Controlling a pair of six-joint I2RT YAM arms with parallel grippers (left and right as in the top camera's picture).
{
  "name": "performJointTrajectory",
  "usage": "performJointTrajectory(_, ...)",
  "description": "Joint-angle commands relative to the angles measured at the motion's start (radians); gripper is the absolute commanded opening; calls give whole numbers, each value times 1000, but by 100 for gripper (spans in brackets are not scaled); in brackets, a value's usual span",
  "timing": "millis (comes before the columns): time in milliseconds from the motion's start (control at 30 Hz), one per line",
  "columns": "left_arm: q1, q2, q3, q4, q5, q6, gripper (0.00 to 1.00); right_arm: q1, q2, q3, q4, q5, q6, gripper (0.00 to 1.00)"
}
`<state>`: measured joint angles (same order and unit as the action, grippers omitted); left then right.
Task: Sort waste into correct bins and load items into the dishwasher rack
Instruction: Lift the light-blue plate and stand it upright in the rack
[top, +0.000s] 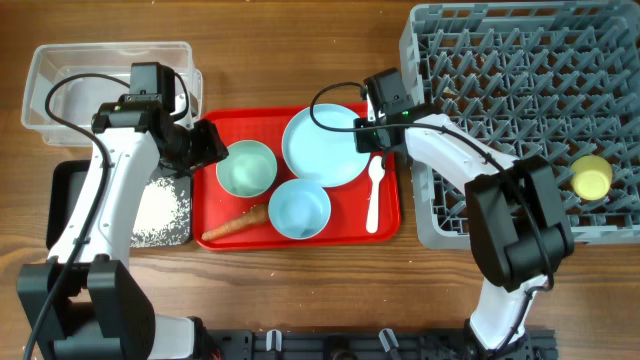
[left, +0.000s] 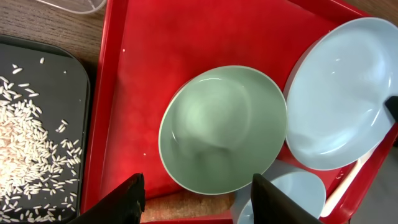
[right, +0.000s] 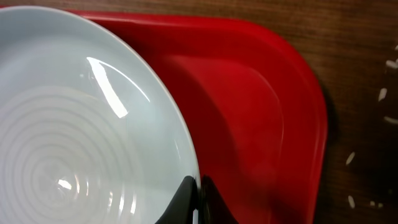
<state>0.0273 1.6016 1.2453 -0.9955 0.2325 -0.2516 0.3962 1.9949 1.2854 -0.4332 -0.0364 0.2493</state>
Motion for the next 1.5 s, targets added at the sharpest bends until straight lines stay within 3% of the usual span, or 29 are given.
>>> performJointTrajectory(0,3,-16,4,-1,-6,9,54,2,-99,56,7,101,13,4)
performJointTrajectory(233,3,-16,4,0,-6,9,55,-18,-426,58,6,363,-83,4)
performJointTrajectory(500,3,-16,4,0,-6,9,55,-171,-645,58,100,831,-436,4)
performJointTrajectory(700,3,-16,4,0,-6,9,55,-451,-599,58,234,890,-519,4)
performJointTrajectory(800,3,-16,4,0,-6,9,55,-562,-509,58,333,892,-649,4)
performJointTrajectory(1133,3,-16,4,0,-6,5,55,-671,-204,58,816,890,-1055,4)
performJointTrajectory(1300,3,-16,4,0,-6,-15,55,-668,-76,57,815,874,-1037,4)
performJointTrajectory(1467,3,-16,4,-1,-6,-18,56,-598,-34,55,799,863,-915,4)
